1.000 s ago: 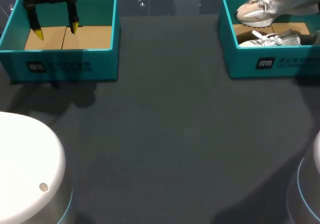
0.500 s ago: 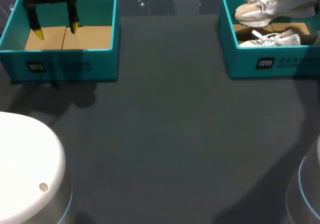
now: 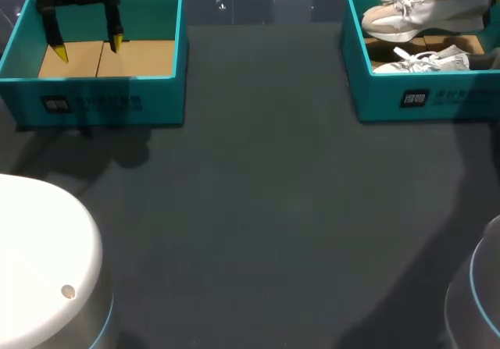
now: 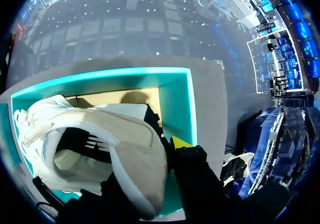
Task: Take the shoe out of the shoebox, open the shoe tongue, remove and reinsert the insole, then place the shoe into the shoebox
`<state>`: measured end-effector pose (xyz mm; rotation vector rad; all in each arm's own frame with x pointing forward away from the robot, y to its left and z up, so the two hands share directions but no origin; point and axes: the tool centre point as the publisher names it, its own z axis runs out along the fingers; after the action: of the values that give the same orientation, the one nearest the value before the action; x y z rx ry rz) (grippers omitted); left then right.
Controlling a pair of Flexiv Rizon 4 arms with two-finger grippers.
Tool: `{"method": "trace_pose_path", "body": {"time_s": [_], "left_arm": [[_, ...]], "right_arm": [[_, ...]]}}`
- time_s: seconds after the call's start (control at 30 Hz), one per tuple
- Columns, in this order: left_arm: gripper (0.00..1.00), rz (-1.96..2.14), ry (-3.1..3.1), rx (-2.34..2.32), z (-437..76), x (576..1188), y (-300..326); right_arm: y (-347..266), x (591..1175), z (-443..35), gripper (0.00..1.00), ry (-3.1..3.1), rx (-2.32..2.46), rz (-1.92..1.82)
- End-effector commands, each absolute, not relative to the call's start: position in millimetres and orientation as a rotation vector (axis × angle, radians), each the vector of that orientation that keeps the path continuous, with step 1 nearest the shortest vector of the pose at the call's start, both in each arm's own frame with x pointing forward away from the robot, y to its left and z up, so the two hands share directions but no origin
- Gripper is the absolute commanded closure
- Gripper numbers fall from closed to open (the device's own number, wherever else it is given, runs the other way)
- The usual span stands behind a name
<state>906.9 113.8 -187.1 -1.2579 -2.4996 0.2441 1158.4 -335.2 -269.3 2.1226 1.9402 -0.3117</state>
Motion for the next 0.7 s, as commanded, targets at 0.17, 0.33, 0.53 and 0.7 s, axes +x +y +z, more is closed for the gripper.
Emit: {"method": "trace_pose_path", "body": {"time_s": [0.17,0.33,0.53,0.7], "left_arm": [[0.00,0.242,-2.501,-1.260,-186.5,906.1,114.3],[0.00,0.242,-2.501,-1.260,-186.5,906.1,114.3],[0.00,0.242,-2.501,-1.260,-186.5,906.1,114.3],[0.00,0.242,-2.501,-1.260,-186.5,906.1,114.3]], "right_arm": [[-335.6,1169.2,-293.7,1.00,1.979,2.138,-0.341],[-336.3,1169.4,-304.1,1.00,1.995,2.133,-0.333],[-330.6,1170.2,-315.8,1.00,2.018,2.139,-0.330],[-329.3,1169.4,-326.5,1.00,2.023,2.137,-0.332]]}}
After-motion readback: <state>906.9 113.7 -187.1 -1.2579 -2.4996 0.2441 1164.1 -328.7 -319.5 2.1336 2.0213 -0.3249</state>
